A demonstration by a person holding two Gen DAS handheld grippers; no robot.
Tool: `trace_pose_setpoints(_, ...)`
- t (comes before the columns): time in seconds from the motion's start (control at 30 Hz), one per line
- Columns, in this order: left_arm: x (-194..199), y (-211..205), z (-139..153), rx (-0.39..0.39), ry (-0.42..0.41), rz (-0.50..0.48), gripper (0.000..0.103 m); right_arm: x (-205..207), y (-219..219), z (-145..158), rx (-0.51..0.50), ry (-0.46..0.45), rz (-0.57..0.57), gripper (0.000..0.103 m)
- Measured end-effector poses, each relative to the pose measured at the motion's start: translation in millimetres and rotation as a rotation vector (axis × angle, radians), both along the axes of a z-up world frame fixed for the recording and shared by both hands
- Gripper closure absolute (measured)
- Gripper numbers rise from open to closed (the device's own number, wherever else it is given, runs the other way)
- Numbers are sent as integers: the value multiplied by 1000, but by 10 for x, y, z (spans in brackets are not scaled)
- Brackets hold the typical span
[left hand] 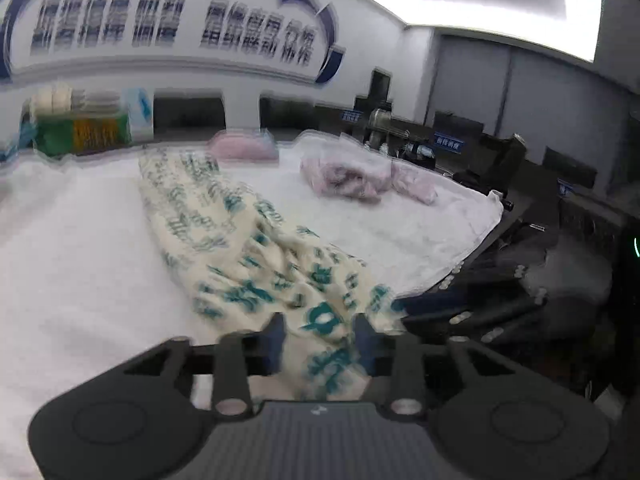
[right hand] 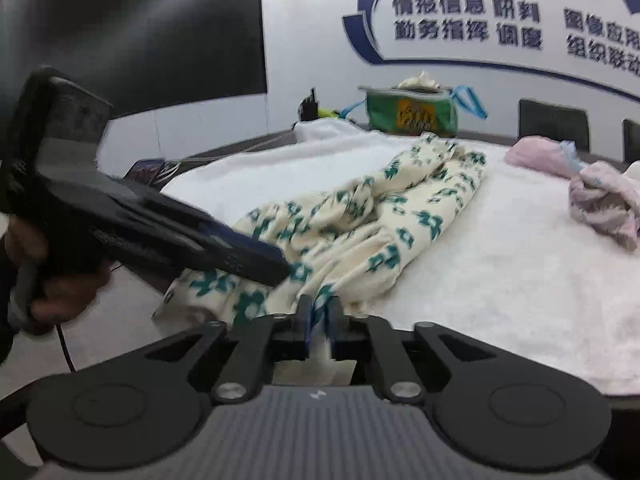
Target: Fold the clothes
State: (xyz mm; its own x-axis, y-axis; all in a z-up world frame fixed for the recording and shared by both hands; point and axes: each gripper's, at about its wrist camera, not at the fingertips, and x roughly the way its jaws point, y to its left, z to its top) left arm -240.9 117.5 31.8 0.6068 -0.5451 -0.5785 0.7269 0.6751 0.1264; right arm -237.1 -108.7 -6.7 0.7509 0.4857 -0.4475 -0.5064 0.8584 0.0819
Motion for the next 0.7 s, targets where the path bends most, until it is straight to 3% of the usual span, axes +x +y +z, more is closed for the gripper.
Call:
trace_pose_setpoints(0.03, -40, 64, 2, 11, -11, -9, 45, -81, -75, 34, -11, -39, 32, 70)
trace_pose_setpoints(0.07, -80, 128, 3, 21, -22, -18, 46, -176, -156, 73, -27, -86, 64, 53)
trace_pose_setpoints(0.1, -120, 192, 5, 32, -32, -28, 48, -265, -228, 85, -66, -137, 79, 51)
trace_pose_setpoints(0.13, -160, 255, 7, 43, -43, -37, 48, -327, -277, 70, -124, -174, 85, 51)
trace_pose_setpoints(0.17, -200, 319, 8, 53, -54, -46, 56, -348, -304, 30, -196, -194, 90, 52)
trace_pose_setpoints(0.27, -256, 354, -29, 75, -65, -92, 63, -388, -232, -193, -457, -209, 153, 69)
trace_pose_setpoints(0.37, -340, 296, -129, 149, -185, -140, 66, -422, -81, -395, -620, -294, 209, 70)
trace_pose_setpoints(0.5, -509, 323, -322, 286, -392, -257, 53, -445, 131, -521, -738, -463, 243, 70)
trace_pose_setpoints(0.6, -564, 378, -448, 347, -474, -328, 53, -464, 191, -531, -761, -524, 266, 65)
trace_pose_setpoints(0.7, -604, 369, -652, 422, -613, -393, 53, -459, 208, -548, -793, -566, 265, 58)
